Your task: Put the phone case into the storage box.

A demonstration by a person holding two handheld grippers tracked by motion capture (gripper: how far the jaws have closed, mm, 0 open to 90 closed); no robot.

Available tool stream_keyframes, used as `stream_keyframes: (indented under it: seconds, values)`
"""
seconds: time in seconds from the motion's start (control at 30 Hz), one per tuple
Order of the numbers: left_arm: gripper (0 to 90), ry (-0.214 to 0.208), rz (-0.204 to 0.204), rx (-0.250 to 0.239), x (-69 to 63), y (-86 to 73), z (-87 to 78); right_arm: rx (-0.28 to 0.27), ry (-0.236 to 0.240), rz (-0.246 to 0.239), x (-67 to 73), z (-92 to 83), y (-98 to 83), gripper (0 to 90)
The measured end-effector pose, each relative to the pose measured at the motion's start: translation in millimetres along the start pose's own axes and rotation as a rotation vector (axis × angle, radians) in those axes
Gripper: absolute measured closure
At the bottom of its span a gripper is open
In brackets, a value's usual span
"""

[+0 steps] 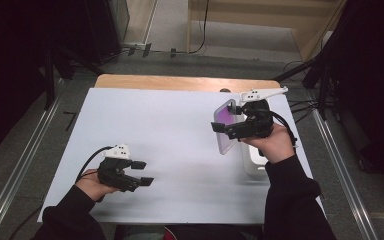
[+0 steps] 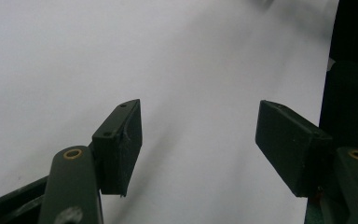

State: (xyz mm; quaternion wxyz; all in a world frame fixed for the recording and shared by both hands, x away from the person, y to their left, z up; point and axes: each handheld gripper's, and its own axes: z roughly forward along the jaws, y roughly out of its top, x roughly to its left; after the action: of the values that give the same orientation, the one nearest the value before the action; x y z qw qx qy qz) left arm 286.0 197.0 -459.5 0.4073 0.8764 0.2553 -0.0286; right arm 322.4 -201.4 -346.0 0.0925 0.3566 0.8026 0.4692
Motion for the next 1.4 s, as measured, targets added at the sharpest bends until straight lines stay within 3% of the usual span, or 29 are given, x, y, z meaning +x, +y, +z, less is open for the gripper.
stream_keyframes:
  seconds: [0.57, 1.4]
  values:
    - [31.2, 0.01, -0.008, -0.008, 1.3, -3.5, -4.1, -0.026, -0.08, 0.042, -16.0, -17.4, -2.1, 14.9]
    - [31.2, 0.007, -0.013, -0.01, 1.4, -2.7, -3.6, -0.097, -0.245, 0.165, -48.0, -42.3, -13.5, 14.9]
